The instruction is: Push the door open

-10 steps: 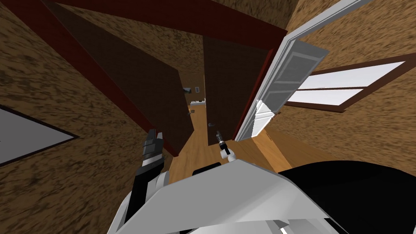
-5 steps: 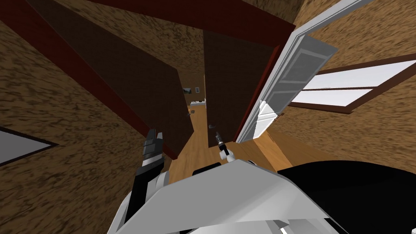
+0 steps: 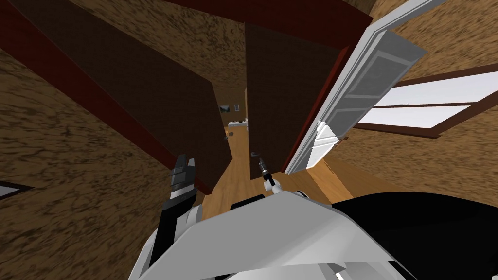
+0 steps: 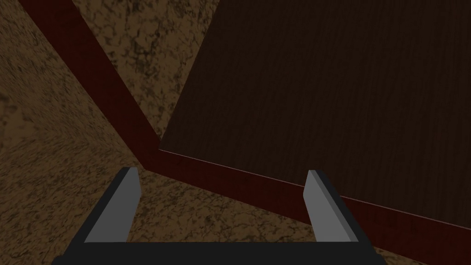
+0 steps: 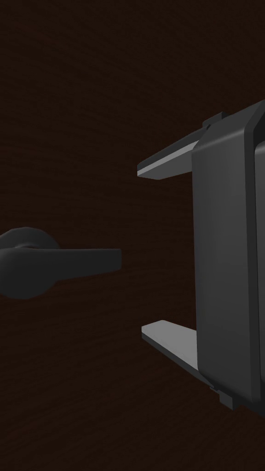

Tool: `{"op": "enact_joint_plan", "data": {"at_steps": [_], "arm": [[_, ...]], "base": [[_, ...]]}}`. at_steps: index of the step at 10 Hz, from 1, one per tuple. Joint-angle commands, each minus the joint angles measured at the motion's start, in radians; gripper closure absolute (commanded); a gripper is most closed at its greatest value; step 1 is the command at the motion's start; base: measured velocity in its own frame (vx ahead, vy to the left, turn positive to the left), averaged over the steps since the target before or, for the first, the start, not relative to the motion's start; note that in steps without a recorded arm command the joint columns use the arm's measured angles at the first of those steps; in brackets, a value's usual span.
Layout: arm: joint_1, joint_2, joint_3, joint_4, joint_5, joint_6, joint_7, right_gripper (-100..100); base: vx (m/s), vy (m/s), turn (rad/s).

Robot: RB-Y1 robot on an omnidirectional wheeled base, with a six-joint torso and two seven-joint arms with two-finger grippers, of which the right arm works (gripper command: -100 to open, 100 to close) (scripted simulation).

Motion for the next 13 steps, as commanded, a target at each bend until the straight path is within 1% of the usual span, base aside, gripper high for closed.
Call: {"op": "enact_joint_plan", "data": {"at_steps": [1,4,5,7,8,9,13], "arm": [[-0.006,-0.006,-0.004,0.016,-0.003,-0.008,0.002,-100],[-0.004,-0.003,-0.008,0.02,-0.006,-0.012,0.004,-100],[-0.003,0.001,-0.009,0.021,-0.007,-0.013,0.004,-100],[-0.001,0.017,-0.012,0.023,-0.009,-0.016,0.006,-100],[0.0,0.013,-0.011,0.021,-0.008,-0.015,0.006,-100],[0.0,0.013,-0.011,0.021,-0.008,-0.015,0.006,100],[0.0,0.013,-0.011,0.021,-0.008,-0.015,0.006,100]], "base": [[0.199,0.02,0.019],[0.19,-0.009,0.027],[0.201,-0.006,0.023],[0.188,0.025,0.024],[0.086,0.007,0.004],[-0.012,0.0,-0.002],[-0.011,-0.002,0.004]]}}
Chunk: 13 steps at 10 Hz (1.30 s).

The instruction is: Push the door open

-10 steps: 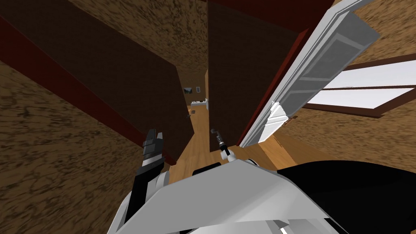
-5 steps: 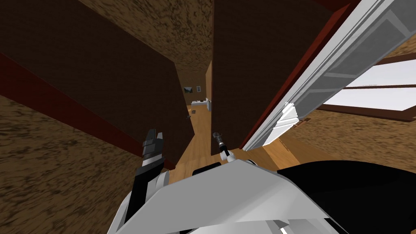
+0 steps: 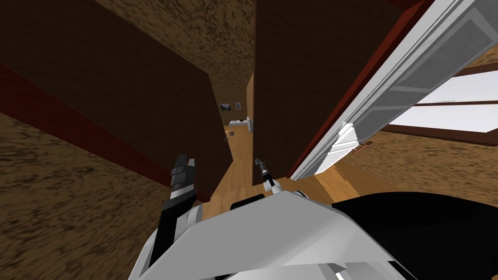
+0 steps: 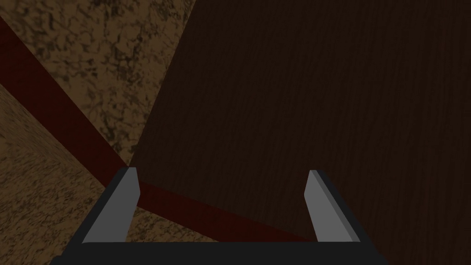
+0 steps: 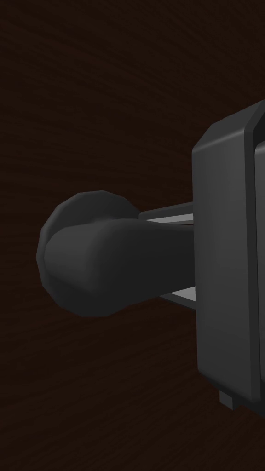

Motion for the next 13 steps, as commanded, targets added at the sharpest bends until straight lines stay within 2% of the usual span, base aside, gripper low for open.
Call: {"op": "enact_joint_plan", "data": {"at_steps": [1,2,4,8,9,12,13], "arm": [[0.005,0.001,0.001,0.002,0.0,-0.001,-0.001,100],[0.0,-0.009,-0.01,0.0,-0.007,0.0,0.006,100],[0.0,-0.011,-0.012,0.0,-0.008,0.001,0.007,100],[-0.002,-0.033,-0.047,0.001,-0.031,0.002,0.028,100],[-0.002,-0.033,-0.047,0.001,-0.031,0.002,0.028,100],[-0.003,-0.045,-0.084,0.002,-0.054,0.004,0.05,100],[-0.003,-0.045,-0.084,-0.002,-0.054,0.004,0.05,100]], "base": [[0.0,0.0,0.0],[0.106,0.007,-0.024],[0.132,0.029,-0.024],[0.175,0.055,-0.051],[0.142,0.024,-0.034],[0.183,0.04,-0.081],[0.151,0.043,-0.038]]}}
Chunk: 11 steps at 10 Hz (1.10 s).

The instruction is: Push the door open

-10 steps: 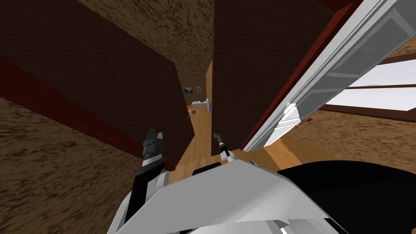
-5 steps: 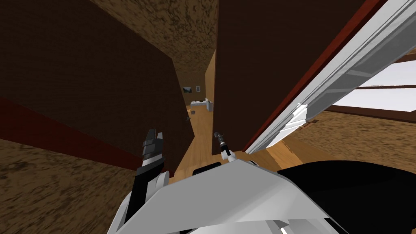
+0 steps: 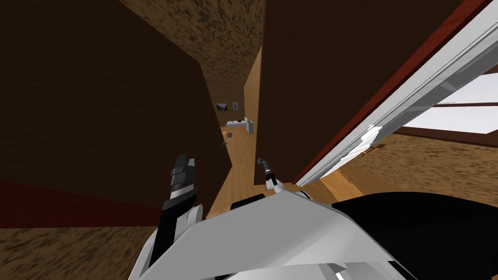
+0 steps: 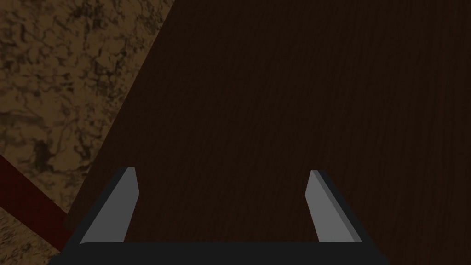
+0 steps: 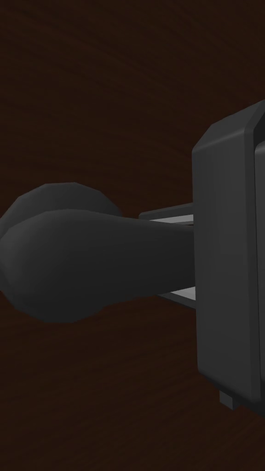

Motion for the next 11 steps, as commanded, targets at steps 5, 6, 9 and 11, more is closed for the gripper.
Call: {"op": "enact_joint_plan", "data": {"at_steps": [5,6,9,11], "arm": [[-0.005,-0.014,-0.051,0.011,-0.031,-0.009,0.031,100],[-0.005,-0.014,-0.068,-0.003,-0.042,-0.008,0.041,100],[-0.005,-0.014,-0.068,-0.003,-0.042,-0.008,0.041,100],[-0.007,-0.009,-0.096,-0.002,-0.06,-0.007,0.058,100]], "base": [[0.124,0.051,-0.061],[0.176,0.065,-0.094],[0.079,0.011,-0.006],[0.141,0.069,-0.094]]}}
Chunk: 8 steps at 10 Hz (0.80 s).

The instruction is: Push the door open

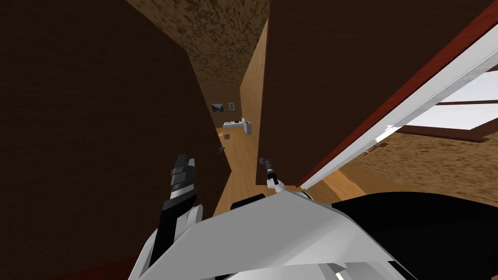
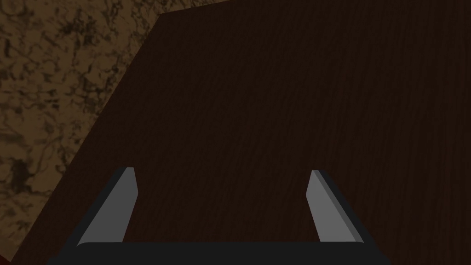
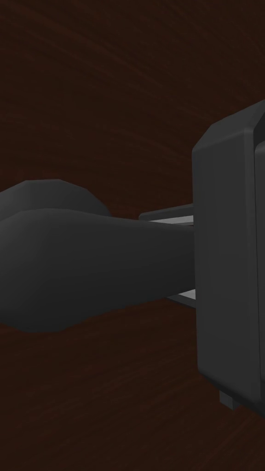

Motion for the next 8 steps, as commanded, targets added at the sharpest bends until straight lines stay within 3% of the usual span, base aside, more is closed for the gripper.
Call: {"op": "enact_joint_plan", "data": {"at_steps": [1,3,4,8], "arm": [[-0.002,-0.004,-0.023,-0.008,-0.013,-0.006,0.014,100],[-0.002,-0.004,-0.023,-0.008,-0.013,-0.006,0.014,100],[-0.003,0.003,-0.042,-0.008,-0.026,-0.005,0.026,100],[-0.004,0.018,-0.068,-0.007,-0.042,-0.004,0.041,100]], "base": [[0.177,0.063,-0.095],[0.094,0.024,-0.018],[0.142,0.037,-0.081],[0.177,0.062,-0.077]]}}
